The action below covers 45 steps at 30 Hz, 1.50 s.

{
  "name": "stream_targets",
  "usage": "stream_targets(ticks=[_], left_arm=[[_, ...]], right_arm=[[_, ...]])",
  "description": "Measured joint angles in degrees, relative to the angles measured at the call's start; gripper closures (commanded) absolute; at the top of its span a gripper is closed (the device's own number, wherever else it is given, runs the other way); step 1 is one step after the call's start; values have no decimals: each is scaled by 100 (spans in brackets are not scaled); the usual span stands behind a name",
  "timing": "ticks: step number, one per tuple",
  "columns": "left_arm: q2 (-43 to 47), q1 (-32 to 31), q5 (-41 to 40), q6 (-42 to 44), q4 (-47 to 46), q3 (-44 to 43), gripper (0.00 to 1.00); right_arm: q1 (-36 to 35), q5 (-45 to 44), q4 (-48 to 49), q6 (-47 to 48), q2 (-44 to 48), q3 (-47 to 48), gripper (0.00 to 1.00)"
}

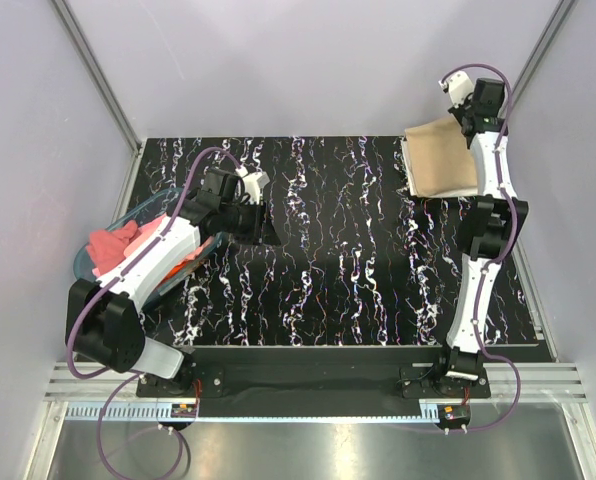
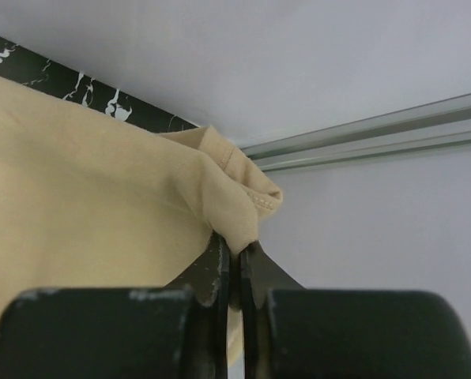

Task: Fold and stack the t-shirts
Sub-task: Neatly place the folded tshirt to the corner, then reset both grippers

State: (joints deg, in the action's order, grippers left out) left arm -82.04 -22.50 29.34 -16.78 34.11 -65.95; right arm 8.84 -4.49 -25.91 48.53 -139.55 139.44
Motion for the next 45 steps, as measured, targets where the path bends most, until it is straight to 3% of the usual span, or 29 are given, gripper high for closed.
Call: stream_targets(ticks=[3, 4, 5, 11, 14, 18, 22, 26, 29, 33, 34, 35, 39, 45], left_arm=[[-46, 28, 2, 0, 2, 0, 62], [-61, 37, 0, 0, 2, 0, 62], [-72, 37, 0, 0, 7, 0, 62], [-74, 42, -2, 0, 2, 0, 61], [-74, 42, -7, 0, 2, 0, 61], [-57, 55, -57, -2, -2, 0, 61], [155, 157, -151, -96, -35, -15, 61], [708, 361, -472, -227, -42, -280, 56], [1261, 479, -767, -245, -122, -660, 45], [1954, 487, -868, -269, -212, -1082, 29], [2103, 485, -852, -284, -243, -1095, 22], [2210, 485, -837, -291, -243, -1093, 1], [2485, 485, -658, -411, -245, -962, 1], [2533, 485, -479, -529, -114, -435, 1]], right_arm=[[83, 92, 175, -98, -369, 315, 61], [111, 116, 306, -162, -501, 385, 35], [142, 146, 428, -227, -654, 485, 27], [278, 264, 946, -680, -1163, 713, 1], [282, 192, 1128, -1080, -1047, 511, 0], [136, -334, 1051, -1869, -236, -485, 0], [-262, -614, -168, -3211, 728, -656, 0], [-734, 101, -1453, -4809, 2118, -774, 0], [-981, 868, -1917, -5910, 3742, -1641, 0], [-876, 1714, -1718, -6832, 6116, -3696, 0], [-844, 1825, -1698, -6988, 6485, -4059, 0], [-820, 1945, -1633, -7138, 6929, -4472, 0], [-831, 2251, -1547, -7573, 7993, -5871, 0], [-831, 2444, -1578, -8065, 8752, -7519, 0]])
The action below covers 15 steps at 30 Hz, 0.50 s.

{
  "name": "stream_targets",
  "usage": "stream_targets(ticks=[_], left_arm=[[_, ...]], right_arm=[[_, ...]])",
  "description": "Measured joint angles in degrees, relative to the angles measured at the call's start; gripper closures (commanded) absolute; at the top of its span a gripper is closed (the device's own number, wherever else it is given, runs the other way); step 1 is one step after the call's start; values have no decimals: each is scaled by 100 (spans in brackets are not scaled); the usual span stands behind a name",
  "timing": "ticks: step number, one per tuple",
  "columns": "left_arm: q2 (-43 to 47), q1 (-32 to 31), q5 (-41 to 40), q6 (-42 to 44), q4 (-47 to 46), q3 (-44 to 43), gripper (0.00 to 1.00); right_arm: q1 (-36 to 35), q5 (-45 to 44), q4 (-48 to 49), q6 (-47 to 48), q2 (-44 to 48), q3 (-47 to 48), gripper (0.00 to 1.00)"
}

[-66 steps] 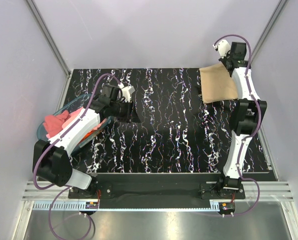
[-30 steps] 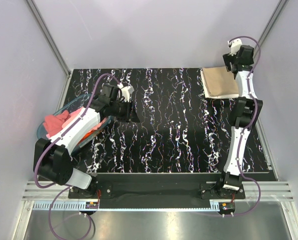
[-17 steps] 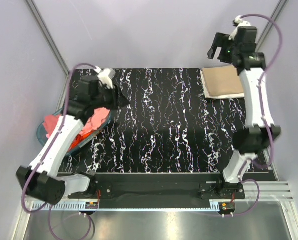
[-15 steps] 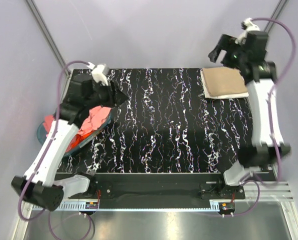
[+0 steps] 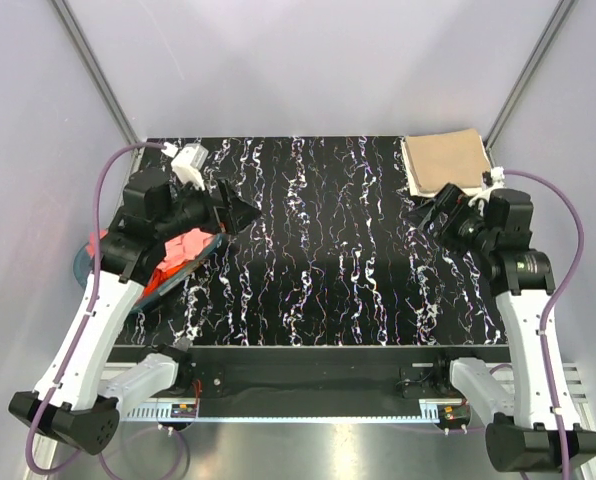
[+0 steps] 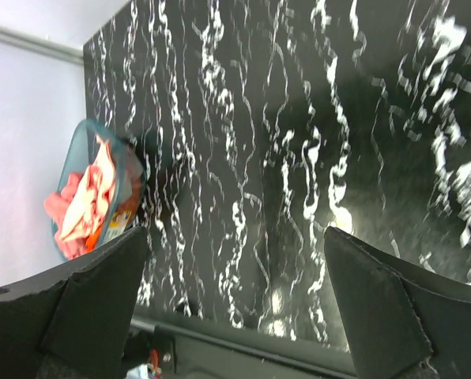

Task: Fold and stack the t-shirts
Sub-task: Reset both grippers

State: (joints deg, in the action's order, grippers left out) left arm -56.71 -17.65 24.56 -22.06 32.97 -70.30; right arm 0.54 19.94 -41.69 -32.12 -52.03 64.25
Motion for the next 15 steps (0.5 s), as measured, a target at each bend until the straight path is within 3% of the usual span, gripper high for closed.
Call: stream_targets(ticks=[15], left_arm=[[533, 0, 61, -81, 120, 343, 1]], right_arm=[[0, 2, 341, -232, 387, -212, 0]])
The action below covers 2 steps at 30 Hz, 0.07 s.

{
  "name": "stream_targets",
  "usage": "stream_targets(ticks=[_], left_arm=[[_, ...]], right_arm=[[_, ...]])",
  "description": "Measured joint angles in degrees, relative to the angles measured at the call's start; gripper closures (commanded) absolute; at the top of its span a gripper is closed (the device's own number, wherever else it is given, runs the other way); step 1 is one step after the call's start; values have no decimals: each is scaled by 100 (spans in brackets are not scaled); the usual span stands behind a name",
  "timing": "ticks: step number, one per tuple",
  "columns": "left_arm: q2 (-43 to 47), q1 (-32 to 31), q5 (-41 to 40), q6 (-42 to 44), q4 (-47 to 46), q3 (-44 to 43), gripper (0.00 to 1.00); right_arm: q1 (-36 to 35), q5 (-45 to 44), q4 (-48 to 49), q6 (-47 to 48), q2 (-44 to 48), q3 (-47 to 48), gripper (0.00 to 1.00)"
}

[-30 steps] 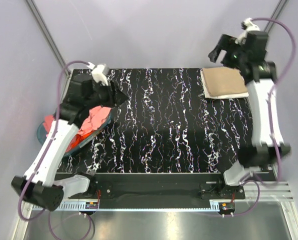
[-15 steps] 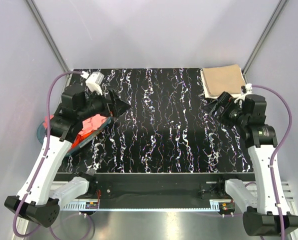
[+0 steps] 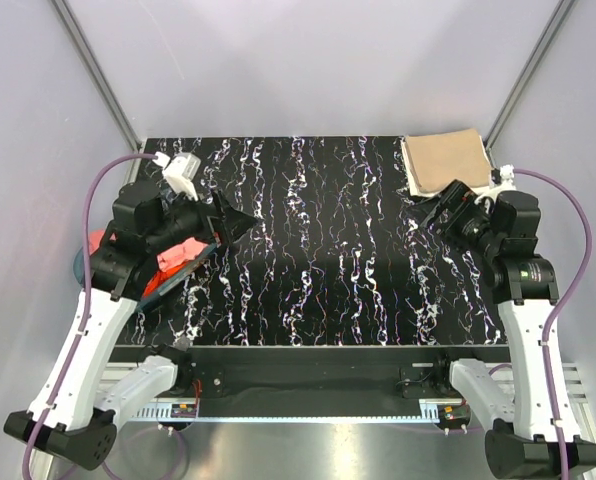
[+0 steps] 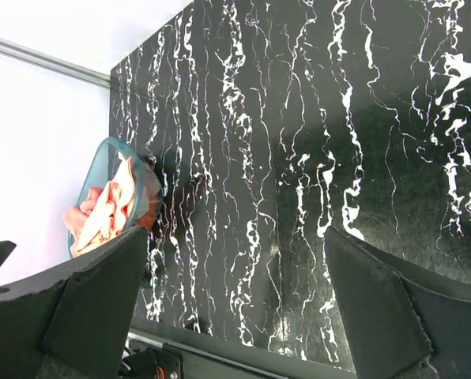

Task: Fold and stack the t-shirts
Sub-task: Reset both grippers

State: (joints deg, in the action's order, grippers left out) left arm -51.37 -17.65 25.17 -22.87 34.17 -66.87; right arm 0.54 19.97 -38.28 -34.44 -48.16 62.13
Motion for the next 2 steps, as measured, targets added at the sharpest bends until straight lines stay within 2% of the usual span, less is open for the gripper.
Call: stream_targets(ticks=[2], left_arm=[[-2, 0, 0, 22, 2, 0, 1]], right_arm=[[0, 0, 28, 0, 4, 0, 0]])
